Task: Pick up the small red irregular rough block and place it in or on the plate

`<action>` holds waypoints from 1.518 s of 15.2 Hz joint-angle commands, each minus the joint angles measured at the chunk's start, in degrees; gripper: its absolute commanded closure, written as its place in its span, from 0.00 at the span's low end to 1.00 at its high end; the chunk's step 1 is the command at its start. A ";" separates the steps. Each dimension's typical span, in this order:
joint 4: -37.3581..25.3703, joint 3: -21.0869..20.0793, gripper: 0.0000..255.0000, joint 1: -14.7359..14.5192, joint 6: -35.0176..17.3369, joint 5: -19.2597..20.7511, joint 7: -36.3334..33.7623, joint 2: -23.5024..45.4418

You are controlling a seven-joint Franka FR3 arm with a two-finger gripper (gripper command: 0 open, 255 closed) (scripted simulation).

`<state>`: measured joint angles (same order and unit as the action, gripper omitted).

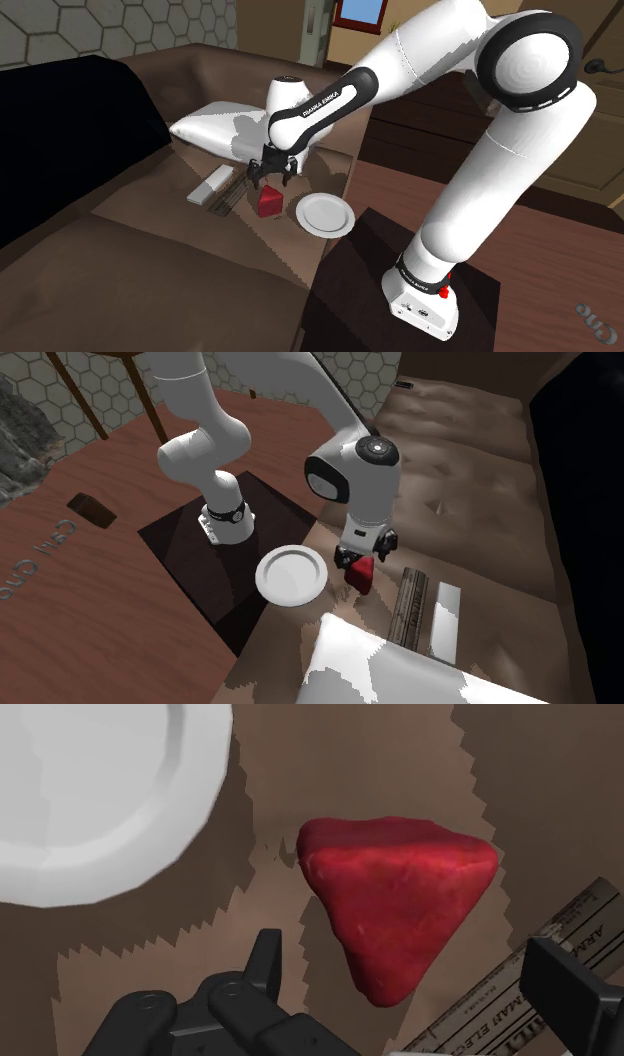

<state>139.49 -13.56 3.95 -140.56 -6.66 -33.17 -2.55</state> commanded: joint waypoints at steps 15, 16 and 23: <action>0.70 -0.15 1.00 -0.09 -3.88 0.68 -0.52 3.19; 0.72 -0.15 1.00 -0.09 -3.88 0.67 -0.53 3.16; 0.26 -0.15 1.00 -0.09 -2.23 0.42 -0.43 1.95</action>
<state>140.00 -13.73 3.84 -143.58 -6.14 -33.70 -0.09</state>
